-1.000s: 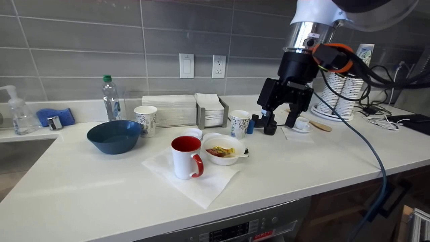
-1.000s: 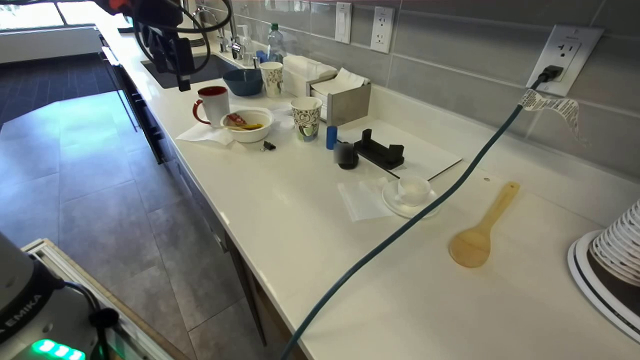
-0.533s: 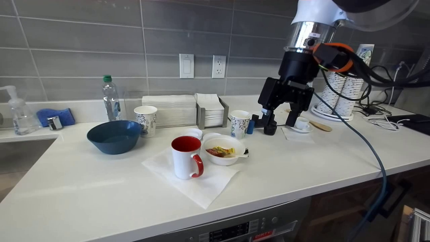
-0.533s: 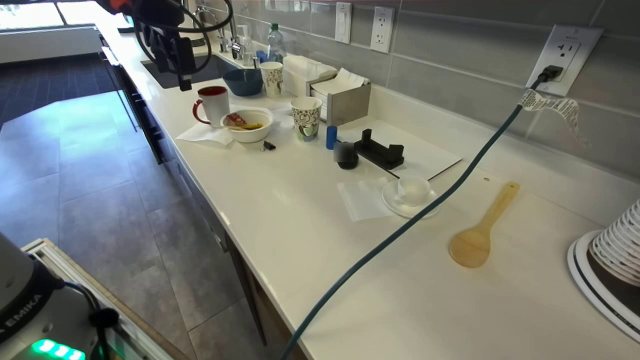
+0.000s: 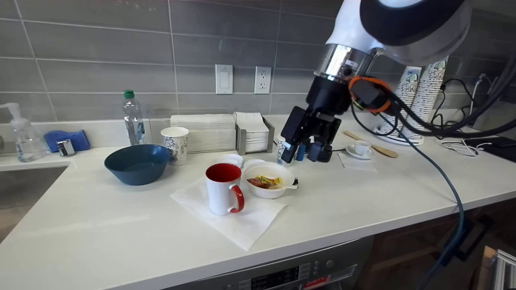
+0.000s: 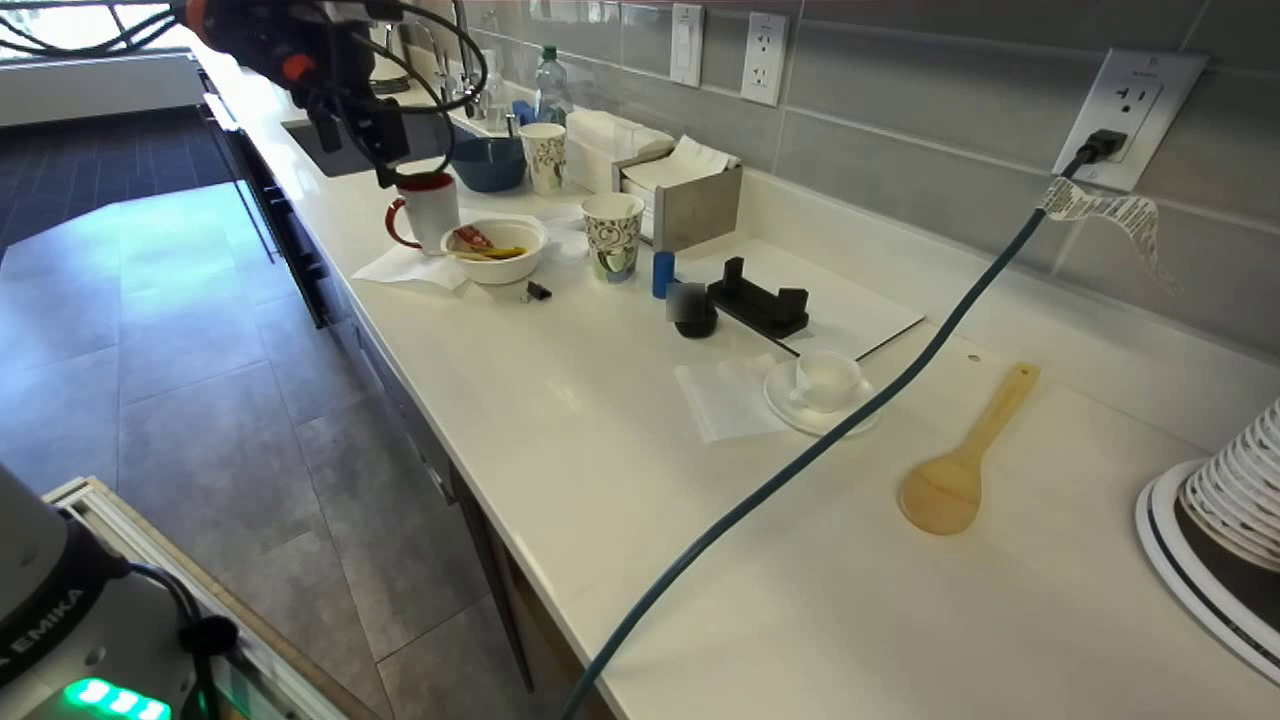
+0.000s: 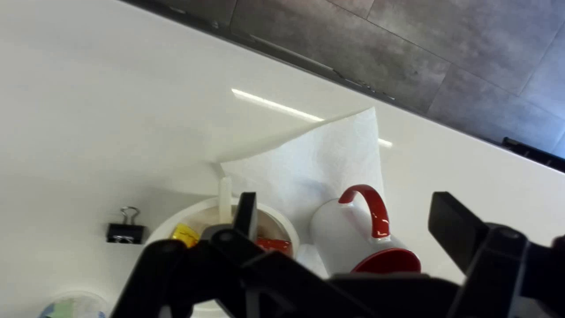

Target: Lift the mug and move it to the right

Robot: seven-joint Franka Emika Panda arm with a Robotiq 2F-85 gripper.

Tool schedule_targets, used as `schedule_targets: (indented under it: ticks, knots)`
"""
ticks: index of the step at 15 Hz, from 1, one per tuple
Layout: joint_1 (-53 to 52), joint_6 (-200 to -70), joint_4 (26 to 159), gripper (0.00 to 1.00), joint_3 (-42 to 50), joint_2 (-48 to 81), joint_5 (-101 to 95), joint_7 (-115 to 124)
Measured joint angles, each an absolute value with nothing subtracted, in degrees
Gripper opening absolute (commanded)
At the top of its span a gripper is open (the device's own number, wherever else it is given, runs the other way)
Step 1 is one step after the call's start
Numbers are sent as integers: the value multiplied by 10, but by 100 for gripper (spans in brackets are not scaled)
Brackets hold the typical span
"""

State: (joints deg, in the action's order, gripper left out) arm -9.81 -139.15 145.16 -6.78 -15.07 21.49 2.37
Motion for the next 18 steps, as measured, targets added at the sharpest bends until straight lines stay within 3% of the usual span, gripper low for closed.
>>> schedule_targets:
  ticks: [7,13,18]
  knots:
    - [-195,-1487,1407,100,-27,-38,419,-272]
    - [-142,-1423,1392,100,-37,18,514,-493]
    - [-111,-1415,1384,100,-39,61,515,-518]
